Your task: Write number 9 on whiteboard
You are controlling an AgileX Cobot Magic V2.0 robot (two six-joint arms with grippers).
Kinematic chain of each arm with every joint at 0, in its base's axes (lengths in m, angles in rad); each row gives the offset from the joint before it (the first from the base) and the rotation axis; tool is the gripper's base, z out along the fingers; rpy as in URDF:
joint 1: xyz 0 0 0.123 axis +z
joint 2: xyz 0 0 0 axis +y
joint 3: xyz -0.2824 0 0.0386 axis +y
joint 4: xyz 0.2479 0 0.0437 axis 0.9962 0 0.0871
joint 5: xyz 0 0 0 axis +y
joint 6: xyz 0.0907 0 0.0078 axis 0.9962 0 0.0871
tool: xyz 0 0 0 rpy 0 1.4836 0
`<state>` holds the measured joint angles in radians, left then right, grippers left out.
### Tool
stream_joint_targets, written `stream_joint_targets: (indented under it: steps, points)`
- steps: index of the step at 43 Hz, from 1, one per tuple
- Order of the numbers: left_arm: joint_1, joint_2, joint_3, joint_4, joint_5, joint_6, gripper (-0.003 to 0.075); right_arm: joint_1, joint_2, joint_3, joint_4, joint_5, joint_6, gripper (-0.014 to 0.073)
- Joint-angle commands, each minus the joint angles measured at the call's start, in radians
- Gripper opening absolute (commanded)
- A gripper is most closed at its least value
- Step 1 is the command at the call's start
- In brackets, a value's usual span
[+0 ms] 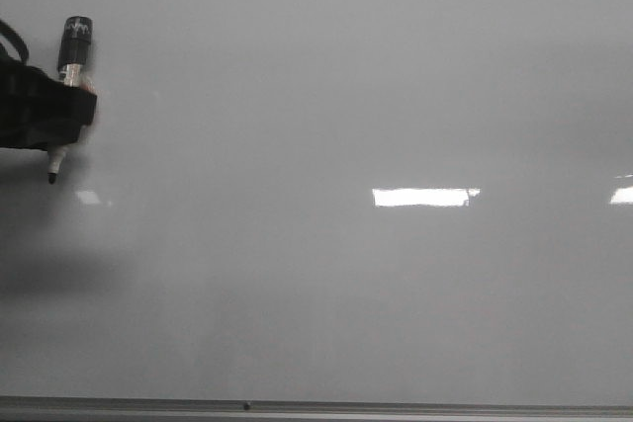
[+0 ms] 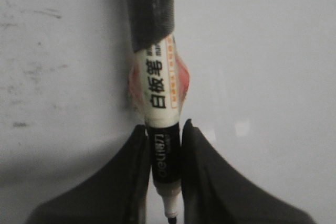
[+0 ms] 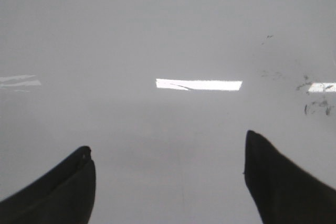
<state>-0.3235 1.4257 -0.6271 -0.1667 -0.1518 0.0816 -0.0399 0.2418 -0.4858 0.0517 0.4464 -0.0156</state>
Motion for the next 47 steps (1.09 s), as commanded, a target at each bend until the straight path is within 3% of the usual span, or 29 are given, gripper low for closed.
stream_joint_targets:
  steps: [1,10,18,27,35,47]
  points:
    - [-0.02,-0.105,-0.111,-0.037,0.24,-0.016,0.0042,-0.006,0.042,-0.053,0.021,-0.024,0.001,0.0601]
    - [-0.077,-0.134,-0.298,-0.06,0.696,0.099,0.0042,0.0,0.192,-0.137,0.076,0.122,-0.058,0.0601]
    - [-0.147,-0.132,-0.412,-0.224,0.999,0.329,0.0042,0.08,0.38,-0.242,0.299,0.235,-0.285,0.0599]
    - [-0.173,-0.132,-0.432,-0.446,1.151,0.602,0.0042,0.182,0.608,-0.423,0.607,0.545,-0.587,0.0599]
    - [-0.173,-0.132,-0.432,-0.581,1.314,0.819,0.0042,0.238,0.781,-0.535,0.876,0.683,-0.791,0.0599]
    - [-0.173,-0.132,-0.432,-0.679,1.412,0.94,0.0042,0.353,1.016,-0.641,0.961,0.808,-0.905,0.0599]
